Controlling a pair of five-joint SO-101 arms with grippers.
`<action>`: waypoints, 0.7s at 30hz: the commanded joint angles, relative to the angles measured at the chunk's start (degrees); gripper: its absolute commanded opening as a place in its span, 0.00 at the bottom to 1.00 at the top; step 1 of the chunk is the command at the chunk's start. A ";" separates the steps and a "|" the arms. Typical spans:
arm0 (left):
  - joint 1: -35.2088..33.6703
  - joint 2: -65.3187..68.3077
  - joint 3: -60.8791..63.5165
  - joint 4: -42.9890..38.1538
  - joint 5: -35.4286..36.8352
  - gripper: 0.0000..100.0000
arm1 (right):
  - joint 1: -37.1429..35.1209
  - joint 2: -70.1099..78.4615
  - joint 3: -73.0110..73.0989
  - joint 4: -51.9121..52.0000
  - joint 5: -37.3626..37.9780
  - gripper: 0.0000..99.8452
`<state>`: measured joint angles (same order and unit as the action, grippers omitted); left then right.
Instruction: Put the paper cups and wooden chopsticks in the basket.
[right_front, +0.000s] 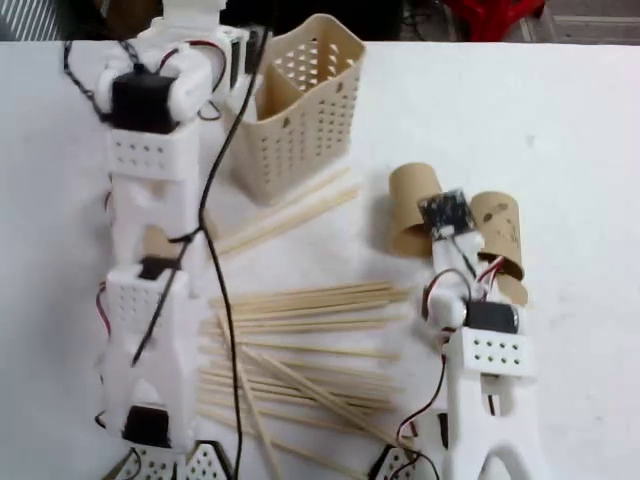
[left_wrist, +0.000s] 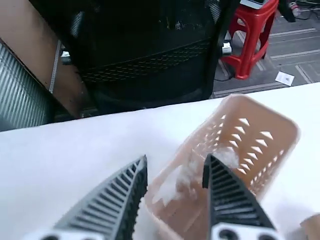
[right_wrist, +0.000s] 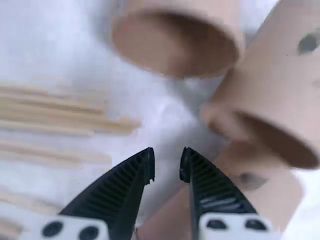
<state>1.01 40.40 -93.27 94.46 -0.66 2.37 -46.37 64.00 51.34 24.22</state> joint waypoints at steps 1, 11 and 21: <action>-5.67 -9.80 -2.11 7.03 0.70 0.19 | -1.36 0.57 -11.96 0.92 -0.18 0.11; -23.69 -15.52 22.33 8.00 0.70 0.20 | -11.91 29.76 -60.31 17.98 -5.36 0.25; -26.24 -15.78 61.80 -10.37 7.30 0.20 | -17.27 52.09 -94.33 18.51 -7.74 0.30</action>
<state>-24.84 27.65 -39.47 90.77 2.95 -13.71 3.82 -21.80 69.71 16.84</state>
